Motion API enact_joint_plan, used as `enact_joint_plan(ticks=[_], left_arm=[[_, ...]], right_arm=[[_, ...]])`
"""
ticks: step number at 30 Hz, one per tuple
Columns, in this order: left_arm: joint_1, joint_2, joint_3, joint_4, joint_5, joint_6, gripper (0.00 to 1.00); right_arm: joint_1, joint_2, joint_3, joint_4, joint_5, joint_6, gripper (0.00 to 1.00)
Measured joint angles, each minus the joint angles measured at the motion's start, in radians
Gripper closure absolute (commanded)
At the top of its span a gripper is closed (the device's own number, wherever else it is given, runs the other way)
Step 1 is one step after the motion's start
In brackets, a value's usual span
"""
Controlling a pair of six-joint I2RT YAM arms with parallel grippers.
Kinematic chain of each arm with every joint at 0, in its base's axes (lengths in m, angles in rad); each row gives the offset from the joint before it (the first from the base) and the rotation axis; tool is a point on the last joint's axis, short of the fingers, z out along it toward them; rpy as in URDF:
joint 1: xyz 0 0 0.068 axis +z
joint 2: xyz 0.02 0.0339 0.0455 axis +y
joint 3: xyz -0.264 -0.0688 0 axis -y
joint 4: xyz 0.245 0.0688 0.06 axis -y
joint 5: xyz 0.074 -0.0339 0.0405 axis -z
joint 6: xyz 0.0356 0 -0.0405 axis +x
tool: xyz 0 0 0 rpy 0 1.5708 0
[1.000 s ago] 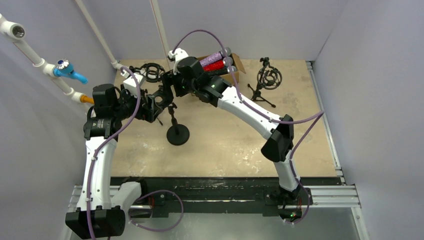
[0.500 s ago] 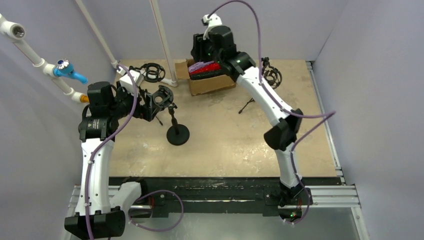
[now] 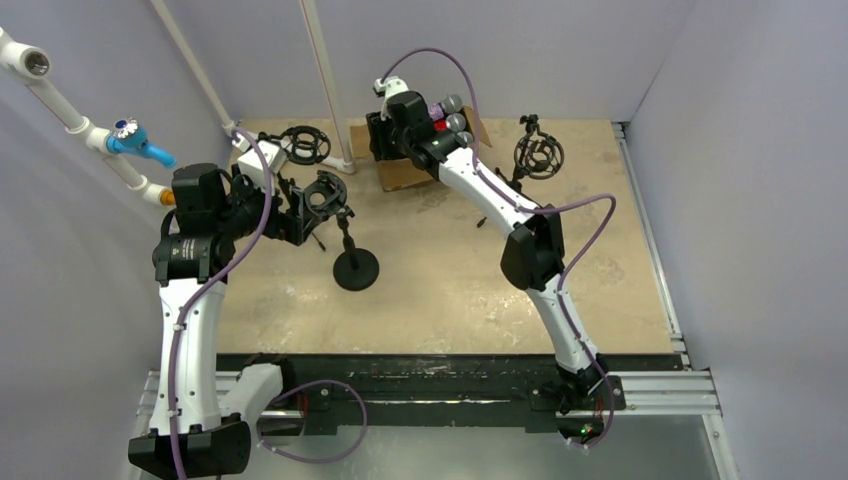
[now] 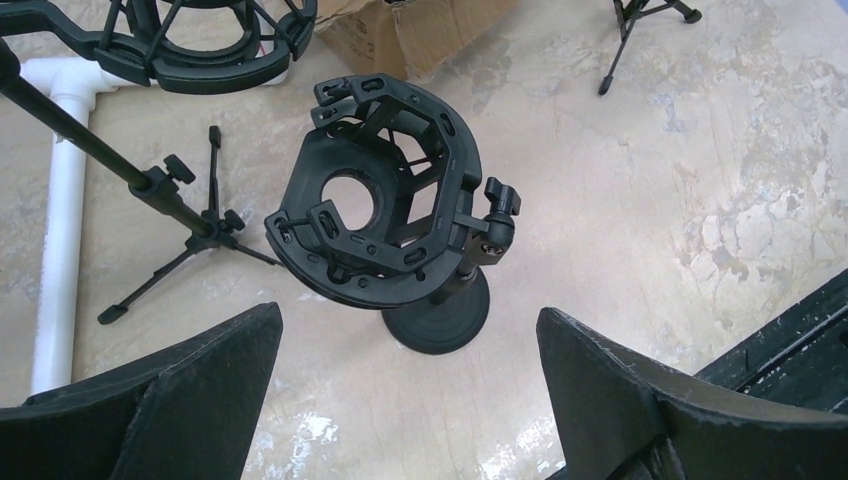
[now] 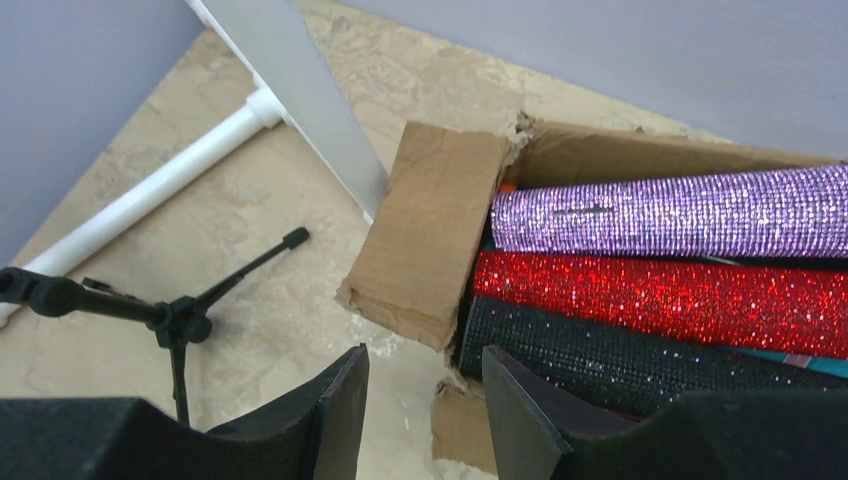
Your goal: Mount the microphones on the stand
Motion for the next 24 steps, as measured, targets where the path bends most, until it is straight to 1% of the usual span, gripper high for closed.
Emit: enact_joint_plan(ticks=[8, 18, 24], left_arm=[[0.0, 0.0, 0.0, -0.006, 0.0, 0.002, 0.0], [0.0, -0.002, 0.0, -0.006, -0.018, 0.019, 0.0], [0.0, -0.004, -0.01, -0.005, -0.039, 0.035, 0.0]], right_arm=[[-0.002, 0.019, 0.0, 0.087, -0.024, 0.004, 0.52], [-0.002, 0.119, 0.0, 0.171, -0.052, 0.004, 0.52], [-0.004, 0.123, 0.0, 0.179, -0.055, 0.01, 0.55]])
